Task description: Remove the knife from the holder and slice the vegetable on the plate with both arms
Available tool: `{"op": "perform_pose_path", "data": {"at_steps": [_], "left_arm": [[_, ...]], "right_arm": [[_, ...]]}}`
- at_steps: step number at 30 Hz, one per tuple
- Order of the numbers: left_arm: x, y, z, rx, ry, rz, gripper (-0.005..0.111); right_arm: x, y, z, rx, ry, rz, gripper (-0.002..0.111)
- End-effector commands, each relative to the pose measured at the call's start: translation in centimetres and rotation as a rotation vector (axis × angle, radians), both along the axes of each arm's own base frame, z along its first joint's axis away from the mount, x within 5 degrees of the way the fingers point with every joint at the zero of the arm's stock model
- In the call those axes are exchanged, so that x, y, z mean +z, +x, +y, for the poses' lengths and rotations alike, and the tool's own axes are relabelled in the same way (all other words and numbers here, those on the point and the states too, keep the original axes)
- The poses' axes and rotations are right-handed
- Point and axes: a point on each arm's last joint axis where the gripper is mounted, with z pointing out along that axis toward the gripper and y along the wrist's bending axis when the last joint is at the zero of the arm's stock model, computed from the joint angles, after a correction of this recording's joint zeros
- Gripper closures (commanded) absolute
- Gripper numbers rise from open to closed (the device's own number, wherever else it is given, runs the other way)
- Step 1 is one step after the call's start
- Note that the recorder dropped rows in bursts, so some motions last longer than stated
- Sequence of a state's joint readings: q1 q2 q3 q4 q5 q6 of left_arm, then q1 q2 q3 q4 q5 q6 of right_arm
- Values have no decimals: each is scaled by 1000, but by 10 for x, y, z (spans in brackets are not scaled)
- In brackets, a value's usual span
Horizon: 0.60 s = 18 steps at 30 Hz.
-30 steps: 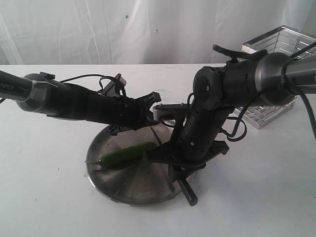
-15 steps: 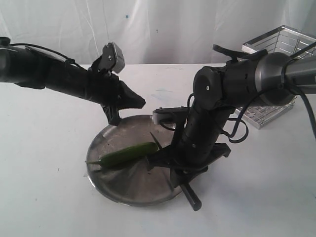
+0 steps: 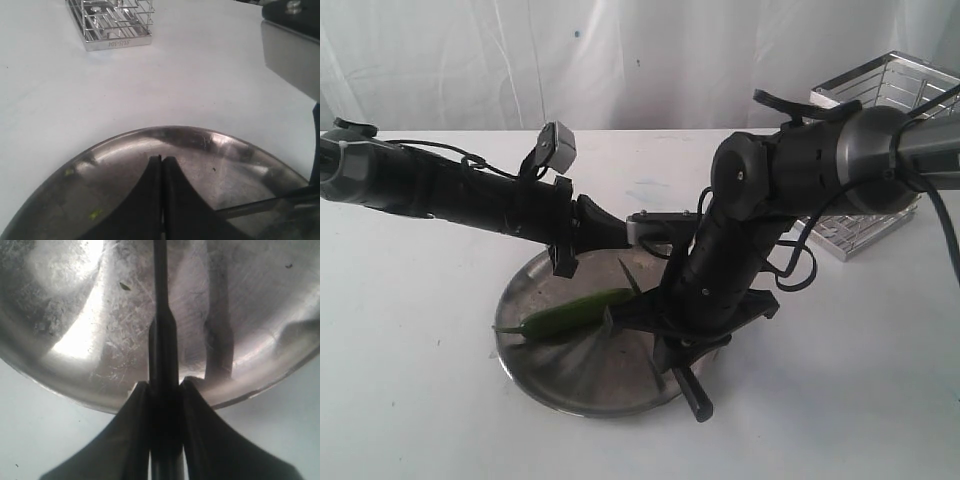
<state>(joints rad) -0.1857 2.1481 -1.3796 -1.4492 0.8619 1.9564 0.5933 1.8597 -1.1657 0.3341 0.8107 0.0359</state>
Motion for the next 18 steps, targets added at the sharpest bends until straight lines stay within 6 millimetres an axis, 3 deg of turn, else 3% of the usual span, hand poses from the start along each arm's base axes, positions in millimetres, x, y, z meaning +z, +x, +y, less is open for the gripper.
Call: {"op": "perform_pose_path", "data": {"at_steps": [1, 18], "left_arm": [[-1, -1, 0, -35, -9, -59, 106], [-9, -5, 3, -38, 58, 29, 106]], "right_arm": [[0, -2, 1, 17, -1, -1, 108], [0, -1, 1, 15, 2, -7, 108]]}}
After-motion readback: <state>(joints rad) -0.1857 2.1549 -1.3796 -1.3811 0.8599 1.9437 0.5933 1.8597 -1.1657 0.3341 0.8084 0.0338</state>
